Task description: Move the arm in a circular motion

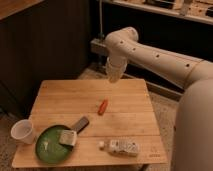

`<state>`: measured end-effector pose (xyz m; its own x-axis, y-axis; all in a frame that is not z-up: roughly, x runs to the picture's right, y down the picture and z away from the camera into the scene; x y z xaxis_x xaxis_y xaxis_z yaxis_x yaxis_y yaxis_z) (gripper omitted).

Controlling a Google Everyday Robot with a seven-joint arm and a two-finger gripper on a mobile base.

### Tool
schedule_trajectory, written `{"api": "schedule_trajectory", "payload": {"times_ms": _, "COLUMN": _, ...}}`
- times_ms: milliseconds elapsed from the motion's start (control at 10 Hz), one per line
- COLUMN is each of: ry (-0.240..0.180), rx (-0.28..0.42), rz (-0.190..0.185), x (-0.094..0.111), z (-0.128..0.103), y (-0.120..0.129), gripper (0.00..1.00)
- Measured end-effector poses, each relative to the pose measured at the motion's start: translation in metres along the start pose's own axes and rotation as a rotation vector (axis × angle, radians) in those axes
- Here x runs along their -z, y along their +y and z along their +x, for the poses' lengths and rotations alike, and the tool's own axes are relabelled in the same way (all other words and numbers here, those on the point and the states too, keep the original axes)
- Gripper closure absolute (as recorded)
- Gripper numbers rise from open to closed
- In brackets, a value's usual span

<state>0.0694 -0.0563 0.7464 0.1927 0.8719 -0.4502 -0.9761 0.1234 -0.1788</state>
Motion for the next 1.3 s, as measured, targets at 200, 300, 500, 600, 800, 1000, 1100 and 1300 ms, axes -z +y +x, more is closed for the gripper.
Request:
{"api": "schedule_trajectory", "payload": {"times_ms": 200, "ry": -0.032, "rx": -0.077, "rz": 0.03, "x": 0.012, "z": 0.019, "y": -0.042, "gripper": 1.0}}
{"api": "schedule_trajectory", "payload": {"times_ms": 300, "ry": -0.049, "rx": -0.131, "rz": 0.054, "x": 0.021, "z": 0.039, "y": -0.069, "gripper": 1.0}}
{"api": "schedule_trajectory", "payload": {"times_ms": 500, "ry": -0.066, "rx": -0.233, "rz": 0.103, "x": 0.042, "z": 0.089, "y": -0.115, "gripper": 1.0}}
{"api": "schedule_trajectory", "payload": {"times_ms": 600, "ry": -0.064, "rx": -0.282, "rz": 0.107, "x": 0.047, "z": 0.114, "y": -0.127, "gripper": 1.0}}
{"api": "schedule_trajectory", "payload": {"times_ms": 800, "ry": -0.05, "rx": -0.366, "rz": 0.103, "x": 0.051, "z": 0.16, "y": -0.125, "gripper": 0.93}}
{"api": "schedule_trajectory", "payload": {"times_ms": 1000, "ry": -0.031, "rx": -0.326, "rz": 0.116, "x": 0.052, "z": 0.192, "y": -0.112, "gripper": 0.73}}
{"api": "schedule_trajectory", "payload": {"times_ms": 1100, "ry": -0.021, "rx": -0.299, "rz": 0.123, "x": 0.052, "z": 0.201, "y": -0.102, "gripper": 0.65}}
{"api": "schedule_trajectory", "payload": {"times_ms": 1300, "ry": 0.002, "rx": -0.228, "rz": 0.144, "x": 0.053, "z": 0.226, "y": -0.061, "gripper": 0.42}}
